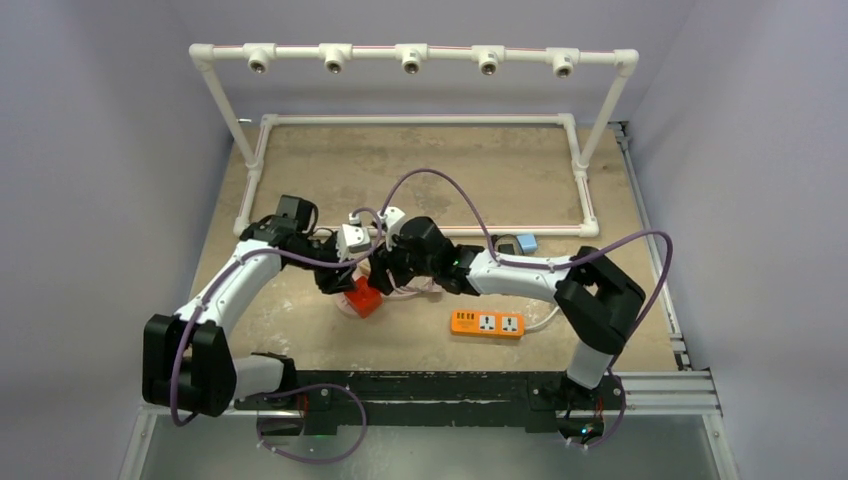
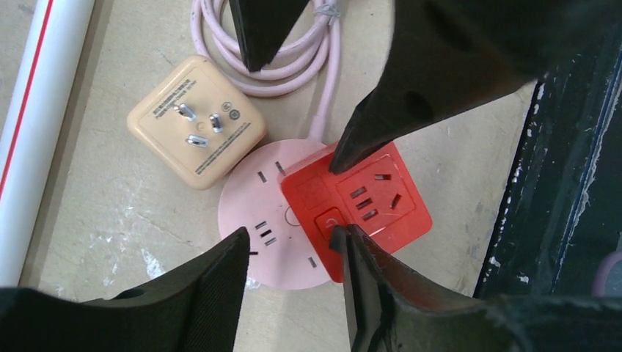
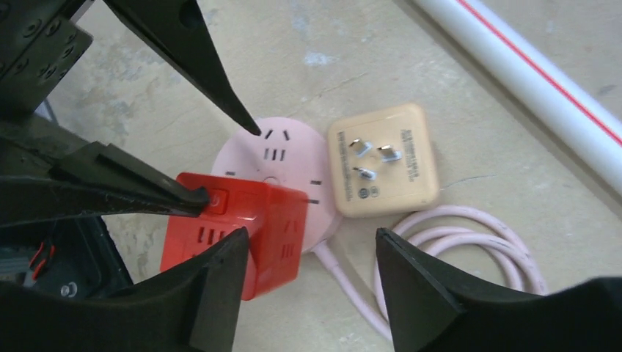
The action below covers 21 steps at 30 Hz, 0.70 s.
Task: Insert the plug
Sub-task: Insert the plug into the socket, then pick up the plug from the center of the board.
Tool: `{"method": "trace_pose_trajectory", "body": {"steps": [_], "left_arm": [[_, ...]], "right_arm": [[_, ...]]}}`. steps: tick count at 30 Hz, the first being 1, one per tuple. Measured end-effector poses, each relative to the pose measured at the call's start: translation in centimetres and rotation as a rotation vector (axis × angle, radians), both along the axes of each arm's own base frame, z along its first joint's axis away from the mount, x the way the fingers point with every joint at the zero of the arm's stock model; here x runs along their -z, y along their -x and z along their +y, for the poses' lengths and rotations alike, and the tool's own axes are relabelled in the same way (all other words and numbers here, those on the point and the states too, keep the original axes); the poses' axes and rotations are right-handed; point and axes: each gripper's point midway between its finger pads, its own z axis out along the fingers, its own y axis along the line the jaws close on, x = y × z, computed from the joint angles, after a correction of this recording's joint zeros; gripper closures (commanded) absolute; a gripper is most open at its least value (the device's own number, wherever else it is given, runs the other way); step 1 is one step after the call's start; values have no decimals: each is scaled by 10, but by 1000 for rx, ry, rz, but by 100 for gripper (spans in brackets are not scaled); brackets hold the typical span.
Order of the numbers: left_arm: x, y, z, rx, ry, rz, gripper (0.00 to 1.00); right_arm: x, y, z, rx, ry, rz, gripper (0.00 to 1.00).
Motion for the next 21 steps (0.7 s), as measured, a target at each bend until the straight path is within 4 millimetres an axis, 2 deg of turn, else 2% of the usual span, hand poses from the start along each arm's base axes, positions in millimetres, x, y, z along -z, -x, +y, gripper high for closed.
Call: {"method": "trace_pose_trajectory", "body": {"steps": [5,9,11,15,21], "left_arm": [[-9,-12,8,-24,-65,26,36],[-33,-26,12,-55,-73,1,34],[-46,-34,10,-63,-64,-27,35],[-55,-43,10,-100,-56,-46,35],[-54,-45,13,-134,-69,-35,35]], "right_arm": [[-17,-21,-13,75,34,-26,11],[-37,-34,-21,139,19,-73,7],[-40,-38,-23,160,20,-86,7],[-30,-44,-24,188,42,-93,6],[9,-50,-24,193,117,-75,6]]}}
